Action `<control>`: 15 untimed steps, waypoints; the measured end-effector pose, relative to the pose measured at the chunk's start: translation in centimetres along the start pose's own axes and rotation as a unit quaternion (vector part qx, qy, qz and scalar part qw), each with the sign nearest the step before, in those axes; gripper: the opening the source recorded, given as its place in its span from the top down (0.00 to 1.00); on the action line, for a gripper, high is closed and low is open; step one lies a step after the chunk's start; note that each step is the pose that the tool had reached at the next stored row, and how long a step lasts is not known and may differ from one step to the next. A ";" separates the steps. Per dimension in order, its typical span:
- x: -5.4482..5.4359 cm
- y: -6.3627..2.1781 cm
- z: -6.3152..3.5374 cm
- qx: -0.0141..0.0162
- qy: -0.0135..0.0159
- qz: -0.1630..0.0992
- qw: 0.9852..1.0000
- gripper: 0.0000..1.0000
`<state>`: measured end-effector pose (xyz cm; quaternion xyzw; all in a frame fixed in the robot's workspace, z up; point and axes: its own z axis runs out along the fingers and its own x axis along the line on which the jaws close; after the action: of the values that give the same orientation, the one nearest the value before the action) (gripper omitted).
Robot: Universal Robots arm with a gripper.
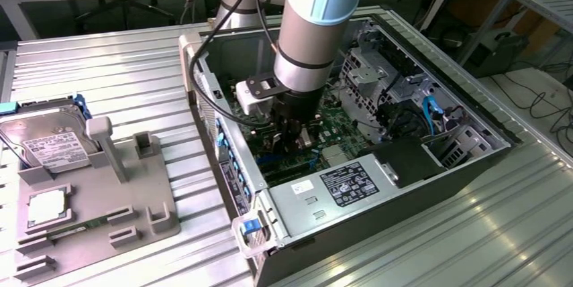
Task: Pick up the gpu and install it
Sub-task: 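Insert the gpu into the slot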
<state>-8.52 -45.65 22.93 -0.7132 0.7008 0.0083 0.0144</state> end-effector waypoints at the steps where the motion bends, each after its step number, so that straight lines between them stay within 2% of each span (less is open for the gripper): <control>1: 0.0 0.02 -0.07 0.000 0.000 0.000 1.000 0.72; 15: 0.0 0.02 -0.46 0.000 0.000 0.000 1.000 0.72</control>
<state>-8.54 -45.66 23.38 -0.7131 0.7008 0.0086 0.0146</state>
